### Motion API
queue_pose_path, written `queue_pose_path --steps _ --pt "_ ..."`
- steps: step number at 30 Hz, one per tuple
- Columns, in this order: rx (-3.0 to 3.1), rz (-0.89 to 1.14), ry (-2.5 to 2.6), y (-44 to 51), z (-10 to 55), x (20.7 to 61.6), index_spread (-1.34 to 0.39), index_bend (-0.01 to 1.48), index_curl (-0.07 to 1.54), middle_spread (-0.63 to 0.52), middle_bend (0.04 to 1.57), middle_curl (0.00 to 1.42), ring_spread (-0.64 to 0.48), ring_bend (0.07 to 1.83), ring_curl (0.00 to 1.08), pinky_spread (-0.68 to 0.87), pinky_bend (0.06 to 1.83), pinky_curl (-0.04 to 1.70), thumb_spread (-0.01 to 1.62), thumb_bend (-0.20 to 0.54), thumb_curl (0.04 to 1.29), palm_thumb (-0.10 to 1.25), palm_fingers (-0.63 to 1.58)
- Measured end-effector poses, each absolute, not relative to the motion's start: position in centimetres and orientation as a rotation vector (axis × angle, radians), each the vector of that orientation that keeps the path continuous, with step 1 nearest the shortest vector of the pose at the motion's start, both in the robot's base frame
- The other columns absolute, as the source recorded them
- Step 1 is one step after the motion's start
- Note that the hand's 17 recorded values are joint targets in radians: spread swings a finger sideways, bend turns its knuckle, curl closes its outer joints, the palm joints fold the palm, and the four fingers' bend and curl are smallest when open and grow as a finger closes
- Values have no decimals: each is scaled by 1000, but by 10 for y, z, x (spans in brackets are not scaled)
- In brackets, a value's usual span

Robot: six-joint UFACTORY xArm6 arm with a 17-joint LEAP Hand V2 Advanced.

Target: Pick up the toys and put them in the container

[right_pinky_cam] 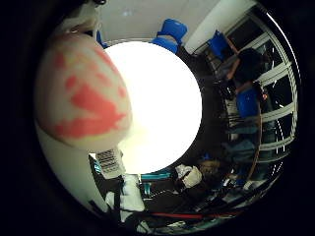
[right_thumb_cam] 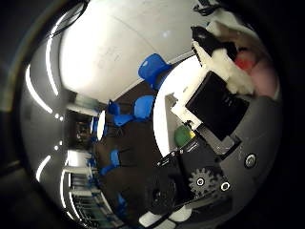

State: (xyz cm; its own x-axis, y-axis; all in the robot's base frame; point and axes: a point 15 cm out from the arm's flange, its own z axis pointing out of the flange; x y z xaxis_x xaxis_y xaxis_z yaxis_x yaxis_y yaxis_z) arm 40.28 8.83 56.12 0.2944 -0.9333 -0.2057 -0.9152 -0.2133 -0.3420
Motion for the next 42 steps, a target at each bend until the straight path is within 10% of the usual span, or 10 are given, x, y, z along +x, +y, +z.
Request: queue_pose_path --steps 16,21,25,33,42 --pt "-2185 20 1612 183 516 454 -238 1004 872 -121 1365 664 -204 1408 616 -232 1176 984 1049 -19 721 921 1126" --pt "-2226 86 1644 189 469 457 -271 658 778 -151 1184 585 -214 1321 552 -408 1061 802 1102 -24 619 834 1064" --pt "-2275 117 1634 188 453 453 -386 199 643 -211 841 493 -224 1169 487 -506 1179 723 1154 -17 544 812 556" --pt "-2348 130 1562 183 441 446 -488 157 426 48 352 321 219 673 264 355 990 605 1189 -20 466 762 -54" --pt "-2388 167 1563 168 454 420 -454 162 308 137 233 308 285 502 214 540 779 425 1166 -21 423 722 -21"
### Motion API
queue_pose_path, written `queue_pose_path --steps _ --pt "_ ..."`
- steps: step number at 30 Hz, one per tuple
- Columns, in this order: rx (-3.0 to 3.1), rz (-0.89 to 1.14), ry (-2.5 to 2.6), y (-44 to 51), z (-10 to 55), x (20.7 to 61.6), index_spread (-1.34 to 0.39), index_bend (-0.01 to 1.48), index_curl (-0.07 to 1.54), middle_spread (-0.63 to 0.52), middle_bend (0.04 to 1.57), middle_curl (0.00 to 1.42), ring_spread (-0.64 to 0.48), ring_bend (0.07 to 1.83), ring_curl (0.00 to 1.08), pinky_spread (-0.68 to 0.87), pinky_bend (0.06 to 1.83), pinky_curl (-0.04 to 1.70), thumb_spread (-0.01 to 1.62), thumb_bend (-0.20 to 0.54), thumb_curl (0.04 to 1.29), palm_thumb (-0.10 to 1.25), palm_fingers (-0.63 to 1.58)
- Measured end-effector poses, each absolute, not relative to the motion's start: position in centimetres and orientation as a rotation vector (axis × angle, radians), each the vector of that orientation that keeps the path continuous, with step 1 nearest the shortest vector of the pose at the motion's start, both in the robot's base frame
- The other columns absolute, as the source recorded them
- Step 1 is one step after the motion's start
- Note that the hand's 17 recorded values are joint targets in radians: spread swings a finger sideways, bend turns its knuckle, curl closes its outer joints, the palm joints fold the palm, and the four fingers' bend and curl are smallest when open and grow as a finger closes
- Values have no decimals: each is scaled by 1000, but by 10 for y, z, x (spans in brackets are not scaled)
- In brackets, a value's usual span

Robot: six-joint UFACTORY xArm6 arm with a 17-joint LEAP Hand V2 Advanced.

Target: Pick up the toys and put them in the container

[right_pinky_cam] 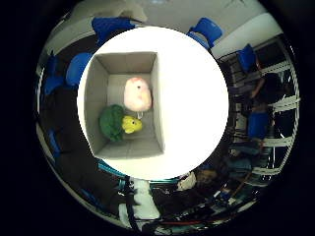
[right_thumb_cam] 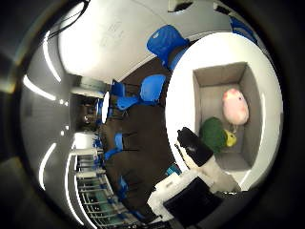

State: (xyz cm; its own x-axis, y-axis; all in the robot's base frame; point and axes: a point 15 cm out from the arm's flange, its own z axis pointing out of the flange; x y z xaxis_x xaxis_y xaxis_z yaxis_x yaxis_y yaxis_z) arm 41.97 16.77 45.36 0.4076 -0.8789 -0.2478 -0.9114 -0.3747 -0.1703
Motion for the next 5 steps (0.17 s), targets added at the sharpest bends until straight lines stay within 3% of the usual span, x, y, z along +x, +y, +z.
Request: queue_pose_path --steps 5 --pt "-2369 201 1645 129 470 391 -436 171 301 147 190 307 282 451 209 538 740 372 1174 -19 393 708 22"
